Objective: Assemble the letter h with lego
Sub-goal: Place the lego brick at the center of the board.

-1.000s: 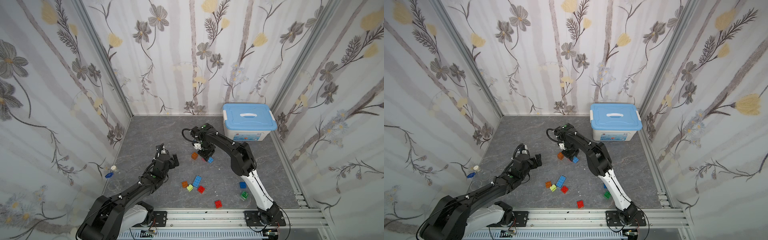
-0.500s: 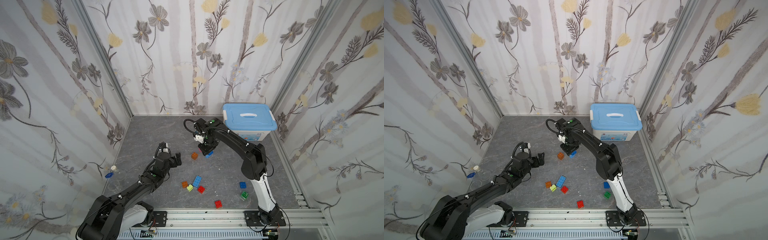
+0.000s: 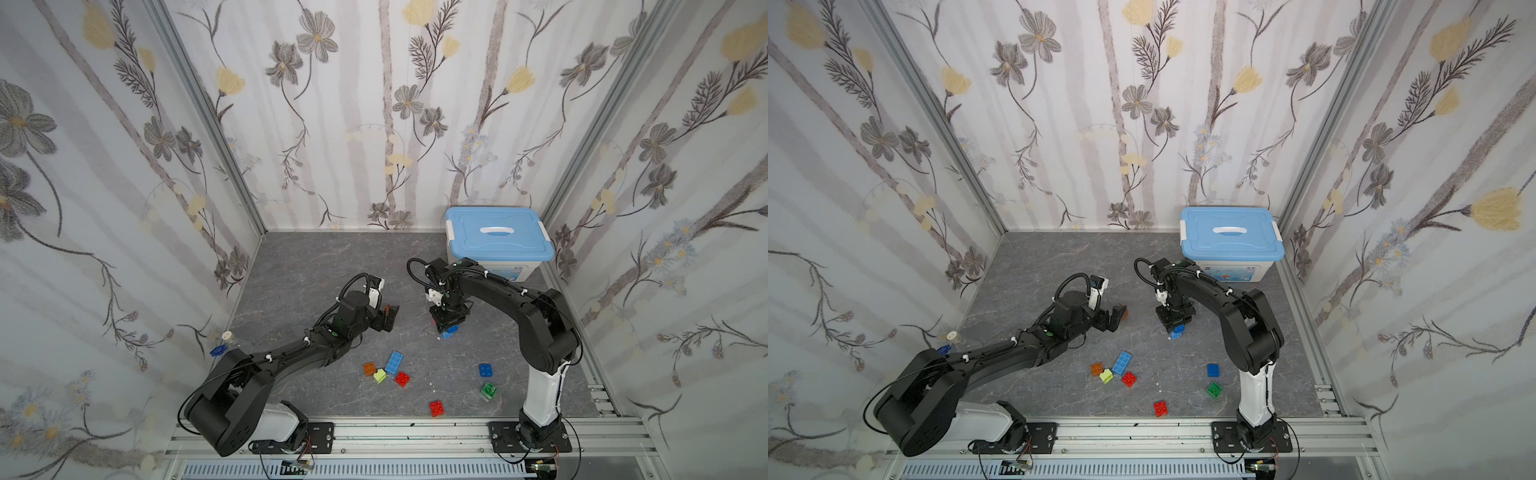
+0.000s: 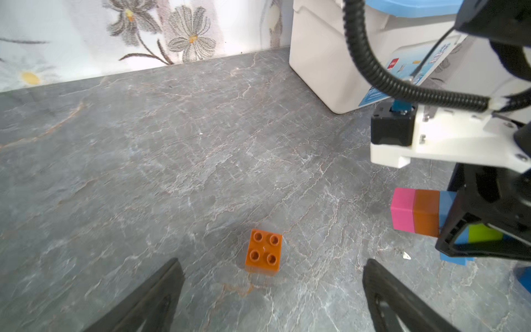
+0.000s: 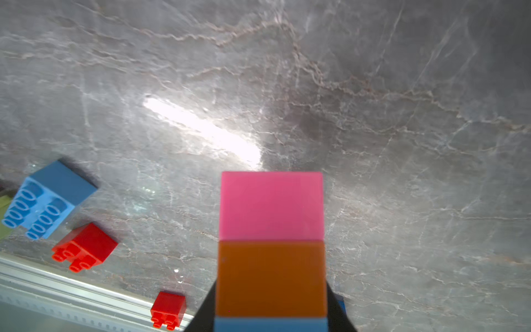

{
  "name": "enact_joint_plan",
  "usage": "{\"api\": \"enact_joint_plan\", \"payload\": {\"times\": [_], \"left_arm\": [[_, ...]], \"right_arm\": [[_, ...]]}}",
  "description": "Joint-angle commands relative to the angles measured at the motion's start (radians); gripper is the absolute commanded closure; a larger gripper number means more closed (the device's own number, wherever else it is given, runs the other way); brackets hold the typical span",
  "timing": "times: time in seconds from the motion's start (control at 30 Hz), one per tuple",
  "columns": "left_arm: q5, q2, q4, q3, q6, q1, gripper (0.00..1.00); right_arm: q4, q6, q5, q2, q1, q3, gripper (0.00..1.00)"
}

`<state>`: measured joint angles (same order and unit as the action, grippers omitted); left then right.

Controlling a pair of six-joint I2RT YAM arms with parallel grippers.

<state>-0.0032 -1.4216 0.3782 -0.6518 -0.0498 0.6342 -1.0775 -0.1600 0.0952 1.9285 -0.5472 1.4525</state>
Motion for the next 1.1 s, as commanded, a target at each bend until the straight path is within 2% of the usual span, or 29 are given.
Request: {"api": "enact_joint_plan", "payload": {"times": [0.0, 0.27, 0.47, 0.7, 0.87, 1.07], "left_arm": [[0.026, -0.079, -0.012, -0.056, 0.063, 0.001, 0.0], [0.042, -0.132, -0.061, -0.097, 0.032, 0.003, 0.0], [0.05, -0.15, -0.105, -0.118, 0.068, 0.003, 0.0], [0.044, -0.209, -0.167, -0.165, 0.103, 0.01, 0.0], [0.039, -0.253, -0.205, -0.207, 0.098, 0.011, 0.07], [0.029, -0.28, -0.241, -0.228, 0.102, 0.013, 0.11]], "right_arm": [[0.092, -0.042, 0.006, -0.009, 0.009, -0.038, 0.87], [0.154, -0.058, -0.027, 0.055, 0.012, -0.06, 0.81], [0.152, -0.064, -0.046, 0.025, 0.013, -0.056, 0.63], [0.149, -0.081, -0.046, -0.096, 0.013, -0.077, 0.49], [0.151, -0.109, -0.055, -0.188, 0.01, -0.122, 0.48], [0.24, -0.159, -0.118, -0.393, 0.003, -0.285, 0.47]]}}
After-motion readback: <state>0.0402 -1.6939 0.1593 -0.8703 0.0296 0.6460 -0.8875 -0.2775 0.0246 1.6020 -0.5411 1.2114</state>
